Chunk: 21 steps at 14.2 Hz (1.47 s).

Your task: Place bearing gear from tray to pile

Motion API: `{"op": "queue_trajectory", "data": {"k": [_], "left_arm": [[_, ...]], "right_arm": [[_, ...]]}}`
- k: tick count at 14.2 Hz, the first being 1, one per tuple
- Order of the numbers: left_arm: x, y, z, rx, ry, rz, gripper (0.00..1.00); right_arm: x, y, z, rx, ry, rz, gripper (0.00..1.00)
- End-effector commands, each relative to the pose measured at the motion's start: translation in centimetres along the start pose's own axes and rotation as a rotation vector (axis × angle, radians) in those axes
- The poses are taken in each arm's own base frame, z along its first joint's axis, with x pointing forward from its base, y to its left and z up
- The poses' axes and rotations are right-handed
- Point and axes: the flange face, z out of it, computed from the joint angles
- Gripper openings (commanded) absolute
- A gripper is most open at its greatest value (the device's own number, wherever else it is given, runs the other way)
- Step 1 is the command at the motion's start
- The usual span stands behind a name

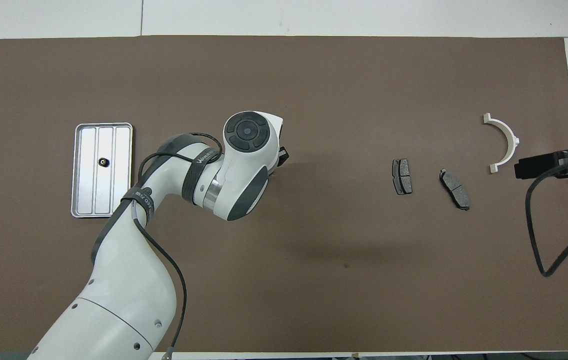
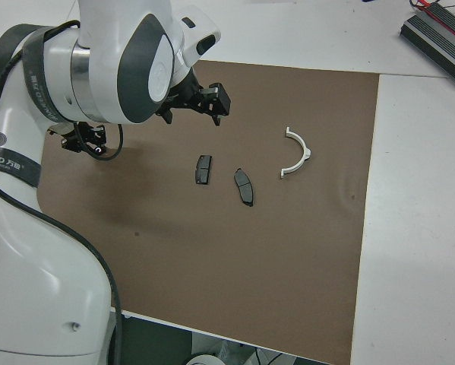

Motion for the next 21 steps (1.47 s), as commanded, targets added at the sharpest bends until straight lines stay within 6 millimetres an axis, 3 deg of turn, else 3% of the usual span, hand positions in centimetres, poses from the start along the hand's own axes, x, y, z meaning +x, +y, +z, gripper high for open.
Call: {"op": "queue_trajectory", "data": {"k": [1, 2, 4, 5, 8, 12, 13, 14, 16, 18, 20, 21], "left_arm": [[0.8, -0.5, -0.5, 0.022, 0.030, -0.017, 1.00], [2.5, -2.1, -3.0, 0.027, 0.041, -0.045, 1.00], [4.5, -6.0, -6.0, 0.080, 0.003, -0.070, 1.00], [6.2, -8.1, -6.7, 0.082, -0.006, -0.055, 1.00], [12.0, -14.1, -7.6, 0.067, -0.015, -0.025, 1.00], [16.1, -20.4, -5.7, 0.043, 0.000, -0.052, 1.00], [17.9, -23.2, -5.5, 0.028, 0.017, -0.078, 1.00], [19.3, -25.8, -5.1, 0.027, 0.017, -0.011, 1.00], [20.8, -28.8, -5.1, 0.027, 0.005, 0.211, 1.00], [21.4, -30.1, -4.7, 0.027, 0.009, 0.260, 1.00], [21.0, -31.0, -3.3, 0.021, 0.027, 0.321, 1.00], [20.8, -31.3, -2.9, 0.017, 0.039, 0.331, 1.00]], "right_arm": [[-0.7, -0.1, 0.3, 0.009, -0.017, -0.013, 1.00], [-0.8, -0.3, 0.3, 0.009, -0.017, -0.013, 1.00], [-1.0, -0.8, 0.5, 0.007, -0.017, 0.036, 1.00], [-1.0, -2.1, 0.7, 0.005, -0.019, 0.090, 1.00], [-0.7, -9.1, 2.1, 0.009, -0.016, 0.244, 1.00], [1.5, -19.6, 8.2, 0.021, -0.024, 0.466, 1.00], [2.1, -22.5, 10.3, 0.030, -0.020, 0.517, 1.00], [2.6, -25.3, 12.7, 0.029, -0.030, 0.560, 1.00], [3.2, -30.4, 17.1, 0.039, -0.027, 0.627, 1.00], [4.1, -35.1, 21.3, 0.037, -0.027, 0.645, 1.00], [5.7, -37.6, 24.2, 0.021, -0.037, 0.637, 1.00], [5.8, -39.9, 26.4, -0.005, -0.037, 0.619, 1.00]]}}
